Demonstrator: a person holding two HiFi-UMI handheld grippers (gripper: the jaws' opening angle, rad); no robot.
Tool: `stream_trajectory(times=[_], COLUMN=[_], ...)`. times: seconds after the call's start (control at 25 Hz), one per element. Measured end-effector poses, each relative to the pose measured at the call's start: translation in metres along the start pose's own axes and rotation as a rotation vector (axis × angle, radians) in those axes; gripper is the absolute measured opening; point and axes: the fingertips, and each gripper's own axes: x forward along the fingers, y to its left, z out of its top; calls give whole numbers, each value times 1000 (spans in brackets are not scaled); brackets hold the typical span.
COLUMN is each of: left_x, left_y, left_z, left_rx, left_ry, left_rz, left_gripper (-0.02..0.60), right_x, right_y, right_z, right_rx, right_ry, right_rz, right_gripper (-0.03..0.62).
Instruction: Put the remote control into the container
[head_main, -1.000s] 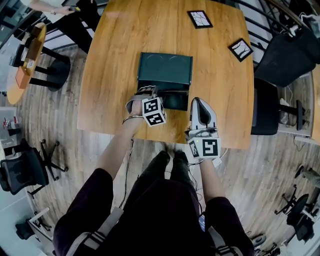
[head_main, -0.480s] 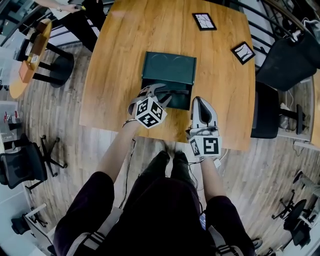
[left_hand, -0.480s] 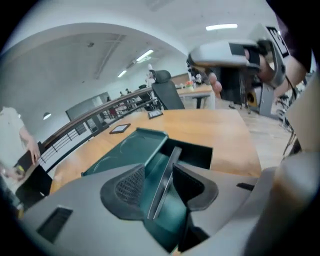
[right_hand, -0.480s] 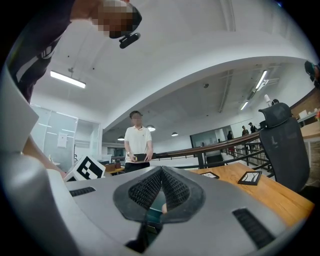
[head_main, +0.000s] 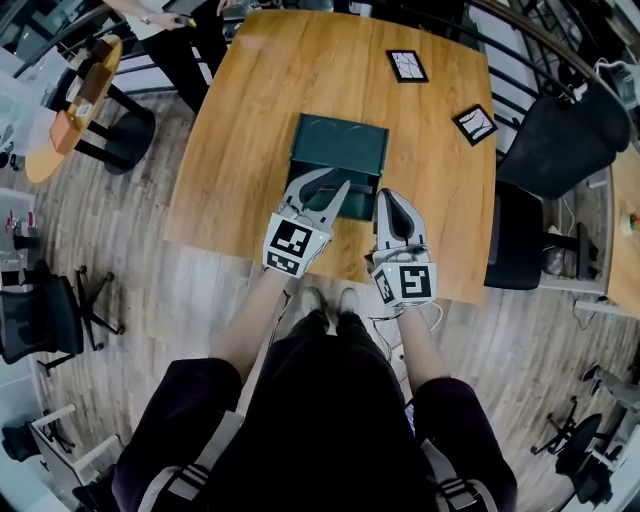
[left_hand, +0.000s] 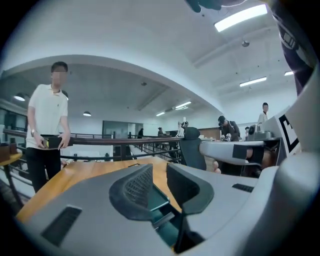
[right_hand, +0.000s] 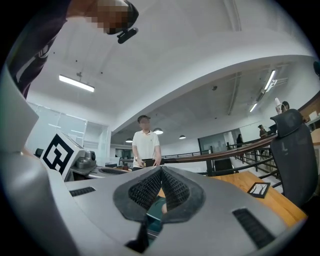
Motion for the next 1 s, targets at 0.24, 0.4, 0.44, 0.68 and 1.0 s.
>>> stream_trajectory(times=[0.24,0.4,0.44,0.68,1.0], left_x=[-36,-52,-56,-72,-84], left_y=[-17,-17,-18,-26,-24], left_z=[56,84,88,109,118], left_rx=[-4,18,25,78,107], left_ry=[-158,-207,-217,-294,-319], left_rz=[70,97,105,132,143], left_gripper=[29,12,12,11,11], right_x=[-7,-4,-4,-5,-6], right_y=[20,30,32,40,52], right_z=[38,59,63,82,96], right_rx=[-36,-49,-50,-74,-87], right_ry=[-41,-73,-81,-138,-164], right_rz=[55,82,89,124,128], right_gripper=[18,18,18,18,17])
